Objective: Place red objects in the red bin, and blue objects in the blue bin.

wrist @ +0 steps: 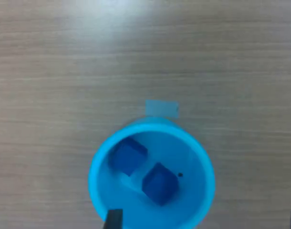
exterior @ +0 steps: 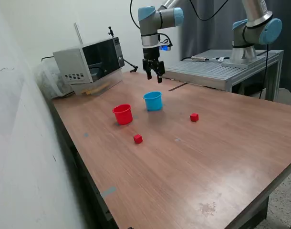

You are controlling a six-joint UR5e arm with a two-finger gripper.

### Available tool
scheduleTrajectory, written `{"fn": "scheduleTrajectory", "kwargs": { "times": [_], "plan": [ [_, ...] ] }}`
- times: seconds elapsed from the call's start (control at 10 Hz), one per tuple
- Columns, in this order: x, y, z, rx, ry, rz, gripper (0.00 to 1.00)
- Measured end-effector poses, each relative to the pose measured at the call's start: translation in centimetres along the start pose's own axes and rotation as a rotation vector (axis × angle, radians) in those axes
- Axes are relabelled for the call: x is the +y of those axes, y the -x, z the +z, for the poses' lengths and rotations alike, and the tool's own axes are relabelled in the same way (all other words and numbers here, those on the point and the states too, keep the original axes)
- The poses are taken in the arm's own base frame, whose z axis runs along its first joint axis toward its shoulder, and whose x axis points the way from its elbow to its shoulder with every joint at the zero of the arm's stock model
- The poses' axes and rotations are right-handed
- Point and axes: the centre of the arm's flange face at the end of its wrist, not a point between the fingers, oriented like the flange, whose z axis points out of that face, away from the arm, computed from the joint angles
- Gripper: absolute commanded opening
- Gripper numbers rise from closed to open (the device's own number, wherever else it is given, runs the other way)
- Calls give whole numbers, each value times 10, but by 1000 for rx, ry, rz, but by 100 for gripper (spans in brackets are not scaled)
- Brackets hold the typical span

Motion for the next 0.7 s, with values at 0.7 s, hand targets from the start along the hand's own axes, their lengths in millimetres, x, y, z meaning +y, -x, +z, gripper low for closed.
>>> {"fn": "scheduleTrajectory", "kwargs": {
  "times": [0.7],
  "plan": [
    [-99, -127, -176, 55, 143, -15, 100]
  ]
}}
